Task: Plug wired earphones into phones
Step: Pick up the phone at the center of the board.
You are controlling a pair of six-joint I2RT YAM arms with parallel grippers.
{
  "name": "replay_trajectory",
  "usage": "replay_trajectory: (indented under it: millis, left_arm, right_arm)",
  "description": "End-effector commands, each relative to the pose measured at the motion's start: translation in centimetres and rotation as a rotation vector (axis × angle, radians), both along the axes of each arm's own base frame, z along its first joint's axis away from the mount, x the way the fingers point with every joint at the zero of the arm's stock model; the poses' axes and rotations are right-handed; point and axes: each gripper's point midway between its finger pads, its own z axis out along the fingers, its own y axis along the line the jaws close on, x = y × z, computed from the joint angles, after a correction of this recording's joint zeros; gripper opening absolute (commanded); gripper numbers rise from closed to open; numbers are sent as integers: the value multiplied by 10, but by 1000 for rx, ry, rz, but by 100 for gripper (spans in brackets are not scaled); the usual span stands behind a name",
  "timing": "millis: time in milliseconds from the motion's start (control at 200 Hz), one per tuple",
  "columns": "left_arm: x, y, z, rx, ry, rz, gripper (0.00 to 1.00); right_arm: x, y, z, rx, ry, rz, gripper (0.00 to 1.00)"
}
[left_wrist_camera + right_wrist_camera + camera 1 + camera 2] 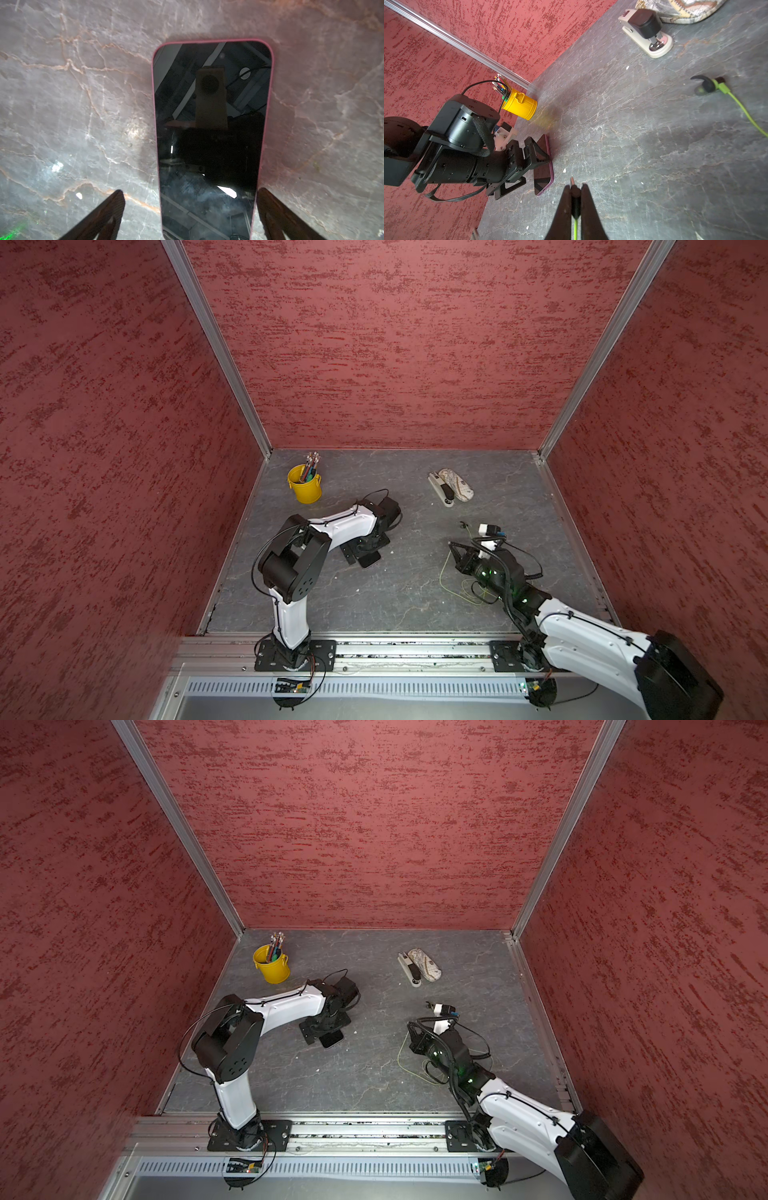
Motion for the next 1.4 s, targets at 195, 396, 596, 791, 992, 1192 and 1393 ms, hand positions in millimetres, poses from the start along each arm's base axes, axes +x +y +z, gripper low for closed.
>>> replay_trajectory:
  millis: [195,396,596,791,992,1192,1393]
  left_arm:
    - [-3,-13,-24,-35,40,-36,90]
    - [-12,-11,-28,-23,52,-19,83]
    - [-25,-10,-35,-64,59,33,80]
    - [-32,-12,-42,-142,68,80,79]
    - [-32,-17,-45,-166,85,84,76]
    - [-25,-23,-35,-212,45,109,68]
    - [-17,-33,-22,-299,8,186,68]
  right_arm:
    - [-5,5,-1,24,5,30,0]
    - [-7,7,-4,50,14,40,0]
    - [-8,17,-2,90,18,70,0]
    - [-12,33,-4,101,18,110,0]
    - [-12,55,-3,106,12,151,0]
    - [-17,77,-2,142,0,194,0]
    - [-16,95,-4,191,12,213,0]
